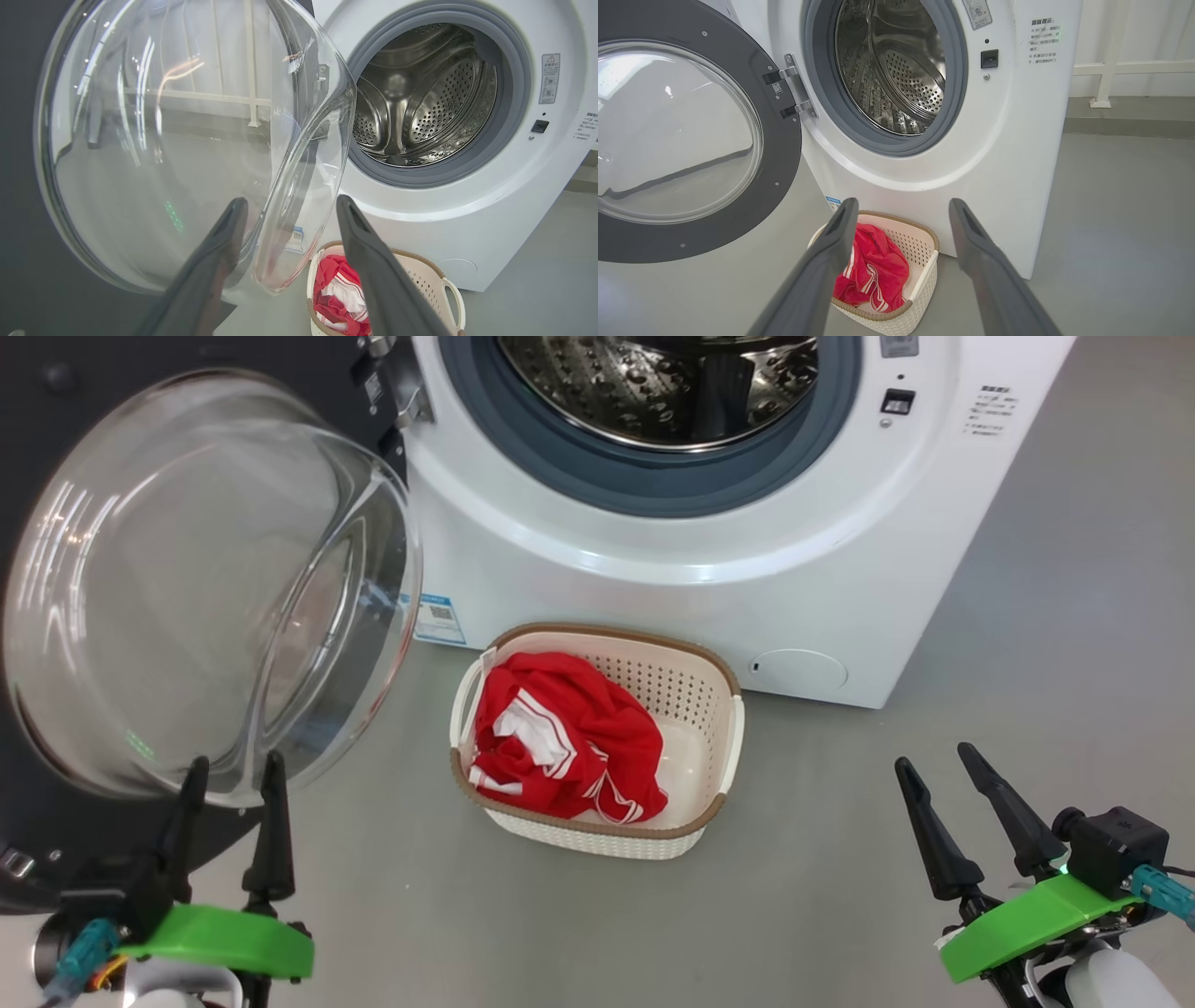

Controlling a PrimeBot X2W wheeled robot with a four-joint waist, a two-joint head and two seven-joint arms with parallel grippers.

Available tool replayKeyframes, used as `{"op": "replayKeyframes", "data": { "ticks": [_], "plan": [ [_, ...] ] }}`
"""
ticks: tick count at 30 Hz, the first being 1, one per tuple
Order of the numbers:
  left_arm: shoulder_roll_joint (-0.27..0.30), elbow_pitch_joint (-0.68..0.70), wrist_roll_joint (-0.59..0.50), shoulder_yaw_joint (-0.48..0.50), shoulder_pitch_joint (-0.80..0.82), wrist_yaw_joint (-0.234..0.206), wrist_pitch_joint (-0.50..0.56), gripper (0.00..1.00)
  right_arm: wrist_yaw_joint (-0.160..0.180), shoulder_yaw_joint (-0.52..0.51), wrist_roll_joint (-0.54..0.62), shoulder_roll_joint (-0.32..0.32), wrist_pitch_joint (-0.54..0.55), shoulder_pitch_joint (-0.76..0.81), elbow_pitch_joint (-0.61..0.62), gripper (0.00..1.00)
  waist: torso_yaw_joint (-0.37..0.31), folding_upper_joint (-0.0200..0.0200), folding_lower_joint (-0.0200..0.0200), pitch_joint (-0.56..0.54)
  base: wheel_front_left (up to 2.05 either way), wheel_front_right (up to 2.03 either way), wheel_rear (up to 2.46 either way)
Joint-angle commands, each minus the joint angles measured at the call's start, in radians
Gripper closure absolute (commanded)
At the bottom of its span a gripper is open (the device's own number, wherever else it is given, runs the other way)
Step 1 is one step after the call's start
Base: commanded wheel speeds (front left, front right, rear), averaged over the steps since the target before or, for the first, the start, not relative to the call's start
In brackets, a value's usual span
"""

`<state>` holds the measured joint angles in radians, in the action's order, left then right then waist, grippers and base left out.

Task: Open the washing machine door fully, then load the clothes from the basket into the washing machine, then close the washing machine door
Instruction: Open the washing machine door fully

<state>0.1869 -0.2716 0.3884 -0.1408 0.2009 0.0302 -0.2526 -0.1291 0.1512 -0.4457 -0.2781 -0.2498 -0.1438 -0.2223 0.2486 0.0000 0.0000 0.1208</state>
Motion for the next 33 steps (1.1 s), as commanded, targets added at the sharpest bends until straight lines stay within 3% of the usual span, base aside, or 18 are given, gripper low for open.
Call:
{"op": "replayKeyframes", "data": {
  "ticks": [1,15,33],
  "plan": [
    [0.025,0.034,-0.014,0.036,0.003,-0.007,-0.009,0.0,-0.002,0.024,-0.011,-0.012,-0.012,-0.006,0.022,0.0,-0.017,0.0,0.0,-0.014,0.0,0.0,0.0],
    [-0.008,0.12,-0.024,0.002,-0.064,-0.015,-0.009,0.0,-0.002,0.037,-0.01,-0.02,-0.012,0.002,0.028,0.0,-0.111,0.0,0.0,-0.047,0.0,0.0,0.0],
    [-0.046,0.141,-0.083,0.041,-0.087,-0.013,-0.009,0.0,-0.002,0.023,-0.002,-0.029,-0.012,-0.013,0.051,0.0,-0.223,0.0,0.0,-0.042,0.0,0.0,0.0]
  ]
}}
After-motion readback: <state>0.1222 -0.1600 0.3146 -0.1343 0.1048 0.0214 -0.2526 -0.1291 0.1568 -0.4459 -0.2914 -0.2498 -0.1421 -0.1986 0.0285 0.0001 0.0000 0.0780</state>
